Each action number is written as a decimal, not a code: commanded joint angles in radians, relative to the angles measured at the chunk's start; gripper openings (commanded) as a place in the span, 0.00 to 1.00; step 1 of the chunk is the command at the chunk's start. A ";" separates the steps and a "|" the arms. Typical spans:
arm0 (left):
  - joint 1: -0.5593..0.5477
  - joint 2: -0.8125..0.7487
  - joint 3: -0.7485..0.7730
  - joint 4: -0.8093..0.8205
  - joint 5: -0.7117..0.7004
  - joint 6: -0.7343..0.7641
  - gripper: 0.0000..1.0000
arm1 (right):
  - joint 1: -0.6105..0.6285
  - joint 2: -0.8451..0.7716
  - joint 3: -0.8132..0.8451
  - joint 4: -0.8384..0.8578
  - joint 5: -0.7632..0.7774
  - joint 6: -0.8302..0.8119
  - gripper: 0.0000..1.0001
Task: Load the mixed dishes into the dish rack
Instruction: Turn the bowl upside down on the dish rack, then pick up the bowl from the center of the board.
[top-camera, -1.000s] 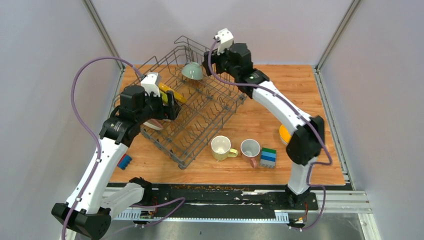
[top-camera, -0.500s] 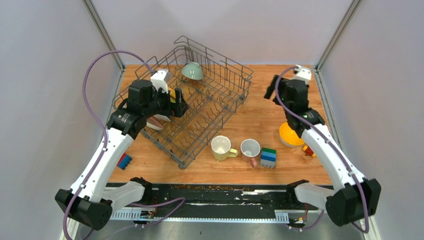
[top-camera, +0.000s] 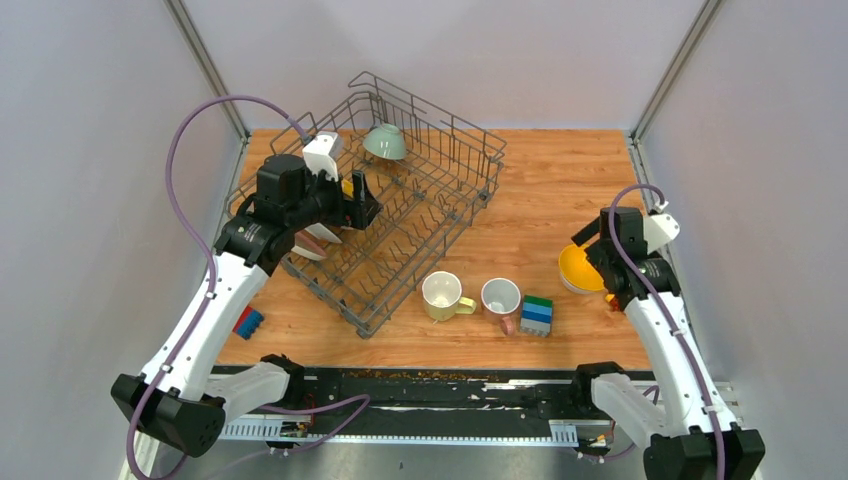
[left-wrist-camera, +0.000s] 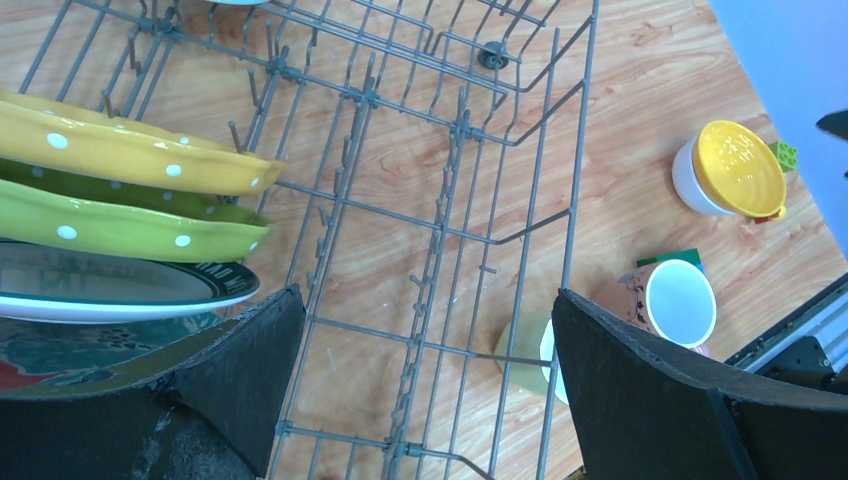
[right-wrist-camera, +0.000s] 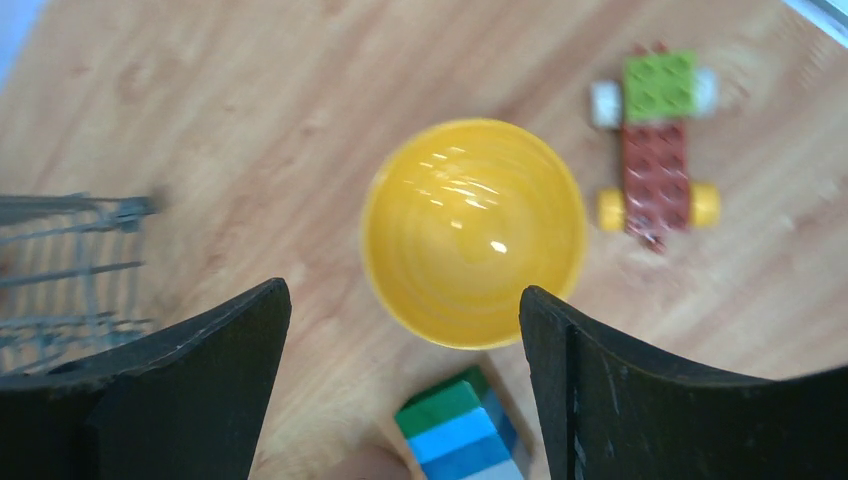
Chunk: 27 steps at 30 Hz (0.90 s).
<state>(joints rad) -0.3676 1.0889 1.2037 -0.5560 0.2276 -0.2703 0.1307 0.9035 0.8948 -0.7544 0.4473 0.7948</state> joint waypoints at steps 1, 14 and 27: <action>-0.007 -0.018 0.015 0.048 0.008 0.020 1.00 | -0.089 -0.011 -0.042 -0.164 -0.007 0.137 0.85; -0.007 0.007 0.016 0.071 0.034 0.022 1.00 | -0.236 0.017 -0.178 -0.034 -0.093 0.095 0.61; -0.007 0.010 0.007 0.071 0.019 0.032 1.00 | -0.255 0.082 -0.216 0.032 -0.107 0.092 0.47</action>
<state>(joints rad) -0.3676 1.0977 1.2037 -0.5262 0.2420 -0.2657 -0.1165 0.9844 0.6865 -0.7704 0.3389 0.8925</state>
